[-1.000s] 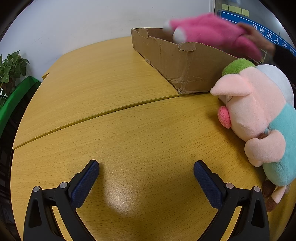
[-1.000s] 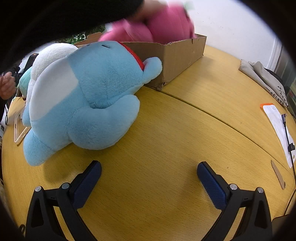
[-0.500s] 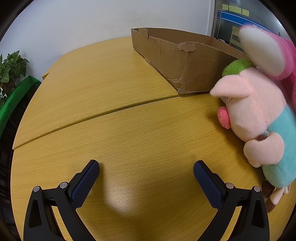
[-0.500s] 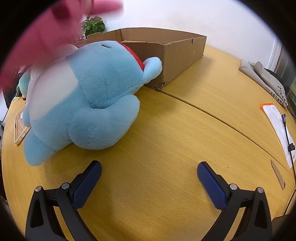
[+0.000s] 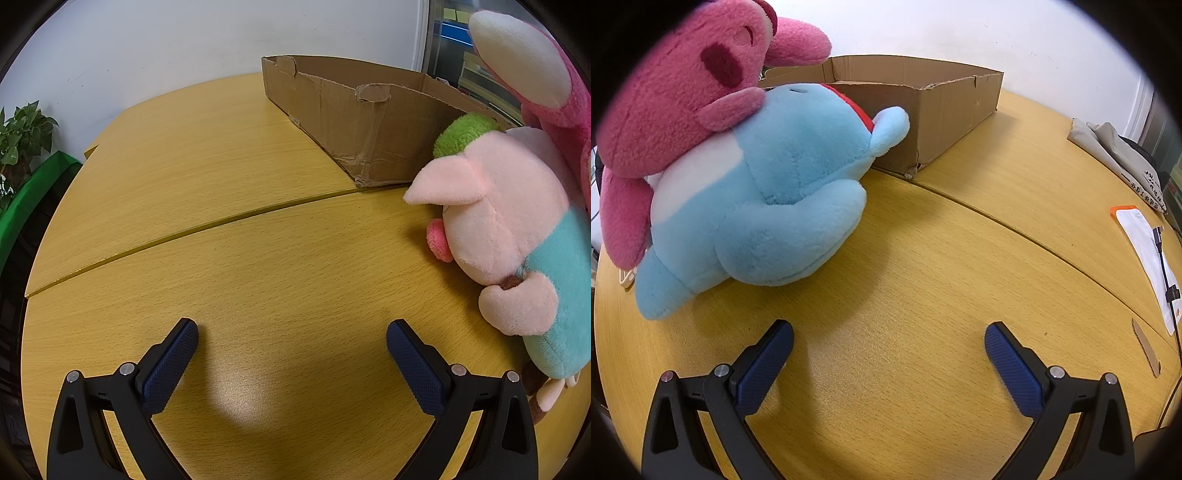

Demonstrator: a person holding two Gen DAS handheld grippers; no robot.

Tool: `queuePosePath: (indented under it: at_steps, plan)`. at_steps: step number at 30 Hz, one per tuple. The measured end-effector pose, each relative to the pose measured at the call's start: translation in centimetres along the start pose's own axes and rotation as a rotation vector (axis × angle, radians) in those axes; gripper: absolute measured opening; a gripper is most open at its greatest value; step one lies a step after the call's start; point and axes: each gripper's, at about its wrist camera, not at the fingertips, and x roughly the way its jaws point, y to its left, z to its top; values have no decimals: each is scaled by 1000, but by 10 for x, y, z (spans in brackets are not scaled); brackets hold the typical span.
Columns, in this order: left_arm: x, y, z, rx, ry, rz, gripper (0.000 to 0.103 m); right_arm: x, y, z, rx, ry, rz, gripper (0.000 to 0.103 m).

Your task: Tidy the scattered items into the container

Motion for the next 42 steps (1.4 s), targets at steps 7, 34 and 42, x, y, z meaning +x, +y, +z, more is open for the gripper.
queuePosePath:
  at_steps: [7, 34, 42]
  plan:
    - [0, 0, 0, 0, 0, 0, 103, 0, 0, 0, 0, 0, 0, 103]
    - [0, 0, 0, -2, 0, 2, 103, 0, 0, 0, 0, 0, 0, 103]
    - [-1, -2, -2, -32, 3, 24, 103, 3, 1, 3, 22, 0, -15, 103]
